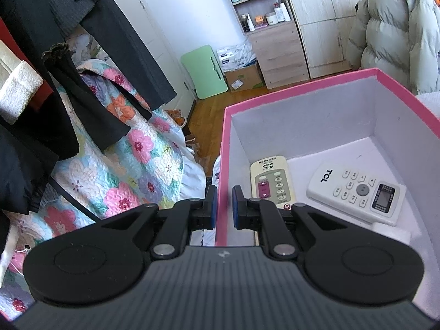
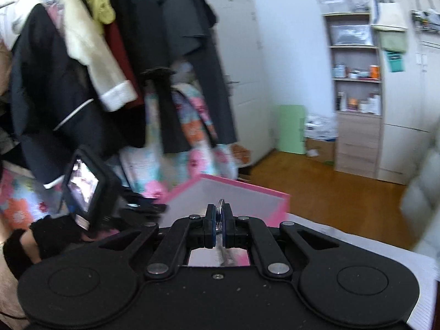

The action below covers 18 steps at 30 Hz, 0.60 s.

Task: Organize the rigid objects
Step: 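Lower the keys into the box onto the TCL remote and open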

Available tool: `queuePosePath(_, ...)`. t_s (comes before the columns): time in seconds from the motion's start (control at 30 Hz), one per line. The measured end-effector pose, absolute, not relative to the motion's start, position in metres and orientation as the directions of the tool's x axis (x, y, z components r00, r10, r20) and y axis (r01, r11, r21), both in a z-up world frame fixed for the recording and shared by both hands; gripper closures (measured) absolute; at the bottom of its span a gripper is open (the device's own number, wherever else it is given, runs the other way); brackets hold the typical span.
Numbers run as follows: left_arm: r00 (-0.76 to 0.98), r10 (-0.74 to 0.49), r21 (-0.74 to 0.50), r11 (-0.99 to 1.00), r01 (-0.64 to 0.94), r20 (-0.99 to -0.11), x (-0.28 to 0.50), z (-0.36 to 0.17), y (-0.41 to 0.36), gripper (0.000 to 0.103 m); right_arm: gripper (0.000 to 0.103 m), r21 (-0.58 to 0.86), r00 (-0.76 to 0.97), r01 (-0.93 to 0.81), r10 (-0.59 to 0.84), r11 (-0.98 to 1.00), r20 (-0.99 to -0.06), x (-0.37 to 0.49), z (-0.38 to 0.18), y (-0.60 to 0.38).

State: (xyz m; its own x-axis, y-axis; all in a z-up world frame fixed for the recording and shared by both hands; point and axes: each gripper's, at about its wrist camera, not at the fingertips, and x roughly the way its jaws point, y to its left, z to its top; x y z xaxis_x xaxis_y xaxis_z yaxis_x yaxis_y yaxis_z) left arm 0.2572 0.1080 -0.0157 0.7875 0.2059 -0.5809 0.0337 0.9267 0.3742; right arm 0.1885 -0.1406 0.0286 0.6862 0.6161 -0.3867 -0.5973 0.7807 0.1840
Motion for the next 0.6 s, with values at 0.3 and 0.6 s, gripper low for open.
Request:
queuePosePath(0.3,0.792,0.176,0.337,0.941,0.041,-0.585,0.256,-0.015,0.113,0.092,0.097,0.164,0.617,-0.609,0.594,0.776,-0.516,0.242,-0.022,-0.076)
queuePosePath(0.6,0.792,0.165,0.323,0.946,0.042,-0.588,0.255,-0.015,0.114,0.092,0.089,0.203,0.632,-0.560,0.572,0.804,-0.523,0.266,-0.037,-0.072)
